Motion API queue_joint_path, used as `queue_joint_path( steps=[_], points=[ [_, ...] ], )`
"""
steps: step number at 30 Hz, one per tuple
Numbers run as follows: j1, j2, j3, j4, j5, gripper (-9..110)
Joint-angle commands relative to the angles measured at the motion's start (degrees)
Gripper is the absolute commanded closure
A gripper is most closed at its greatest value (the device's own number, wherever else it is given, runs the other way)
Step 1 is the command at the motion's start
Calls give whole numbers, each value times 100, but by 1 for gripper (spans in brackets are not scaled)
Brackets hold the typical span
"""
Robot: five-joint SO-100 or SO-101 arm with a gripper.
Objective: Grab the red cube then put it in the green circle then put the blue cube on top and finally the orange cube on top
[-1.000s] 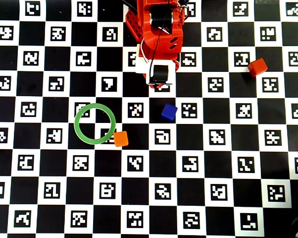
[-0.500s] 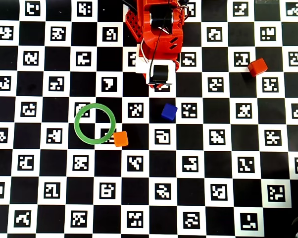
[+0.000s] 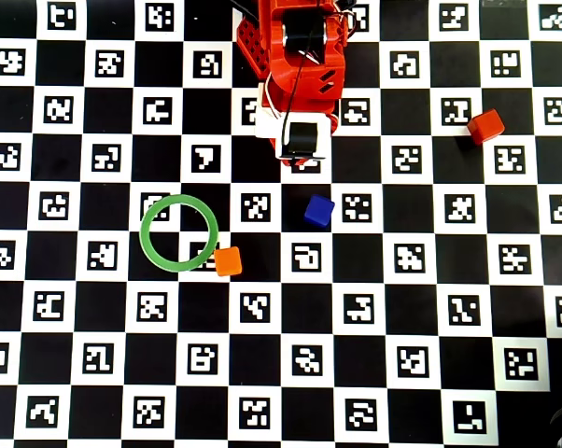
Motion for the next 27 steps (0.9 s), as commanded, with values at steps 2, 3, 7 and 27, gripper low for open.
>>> queue_joint_path(
  steps=[2,3,7,27],
  points=[
    [35,290,229,589,-44,108],
    [35,290,229,589,-44,108],
    [35,290,229,589,-44,108],
    [70,-624,-483,-1090,1248,108]
  ],
)
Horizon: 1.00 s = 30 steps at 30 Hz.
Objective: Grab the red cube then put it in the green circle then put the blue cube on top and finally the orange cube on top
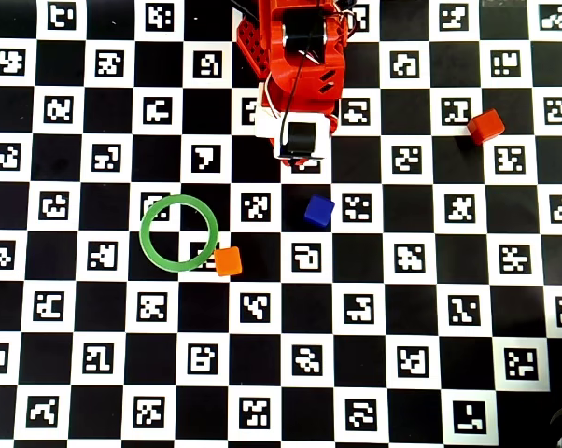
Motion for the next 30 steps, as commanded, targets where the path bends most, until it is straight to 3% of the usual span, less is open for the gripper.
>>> queue_joint_path(
  steps=[1,8,19,26,30],
  points=[
    [-9,-527,-686,-466,738,108],
    [-167,-1898,-2883,-149,2461,108],
    [-949,-4342,-6311,2101,6091,107],
    [-1679,-5941,-8297,3454,7708,94],
    [-2180,-6530,-9167,3964,9123,88]
  ],
)
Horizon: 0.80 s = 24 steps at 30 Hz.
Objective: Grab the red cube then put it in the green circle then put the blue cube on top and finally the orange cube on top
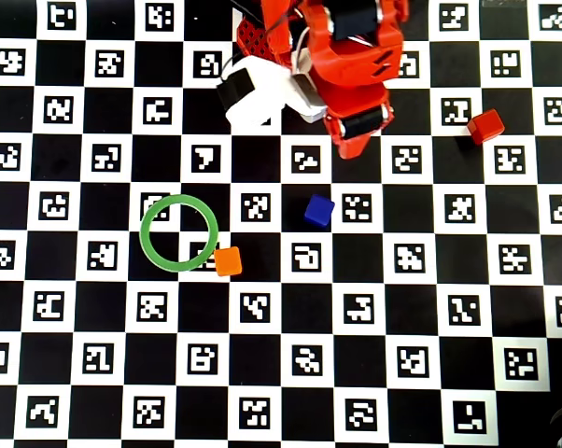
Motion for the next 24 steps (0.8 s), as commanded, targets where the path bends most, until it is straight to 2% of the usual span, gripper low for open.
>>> queue_joint_path(
  steps=[1,5,7,13,17,21,24],
  points=[
    [-519,-229,-949,536,923,84],
    [-1169,-483,-1213,536,1485,80],
    [-1450,-615,-1239,536,1986,74],
    [-2065,-1266,-1090,519,2602,60],
    [-2566,-1802,-1371,439,3806,51],
    [-3340,-2092,-1424,264,4412,45],
    [-3771,-2145,-1459,88,4570,45]
  ],
)
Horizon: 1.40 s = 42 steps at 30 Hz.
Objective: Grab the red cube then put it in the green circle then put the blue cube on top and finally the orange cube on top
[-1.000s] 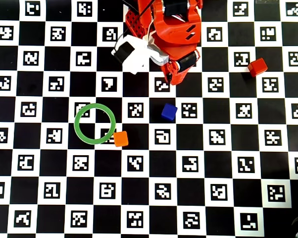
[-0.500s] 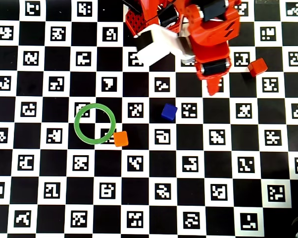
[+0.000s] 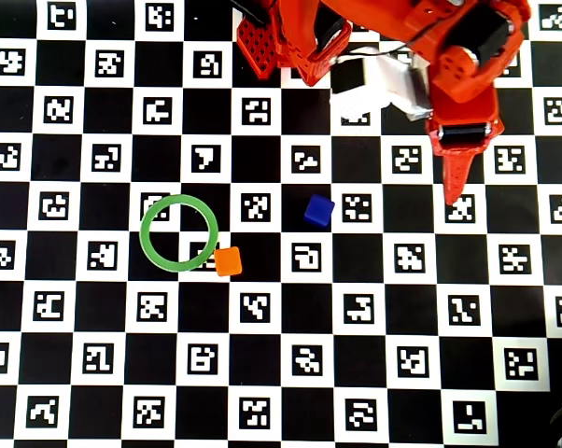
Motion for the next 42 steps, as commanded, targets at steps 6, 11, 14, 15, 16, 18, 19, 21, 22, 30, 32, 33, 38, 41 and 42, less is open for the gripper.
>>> queue_joint_path(
  steps=[6,11,14,15,16,18,19,21,22,30,32,33,38,41,42],
  points=[
    [-879,-264,-554,-167,976,45],
    [-1072,-642,-281,-861,1099,45],
    [-1178,-633,299,-1450,1116,45],
    [-1204,-659,439,-1573,1125,45],
    [-1213,-659,580,-1679,1134,45],
    [-1230,-677,800,-1846,1151,45],
    [-1257,-677,905,-1925,1160,45],
    [-1310,-642,1134,-2083,1195,44],
    [-1318,-633,1239,-2171,1204,43],
    [-1547,-721,2074,-3015,1327,43],
    [-1644,-853,2197,-3182,1397,42],
    [-1688,-932,2268,-3278,1424,41],
    [-1846,-1222,2646,-3876,1512,42],
    [-1863,-1371,2654,-4034,1529,42],
    [-1854,-1406,2610,-4034,1529,42]
  ],
)
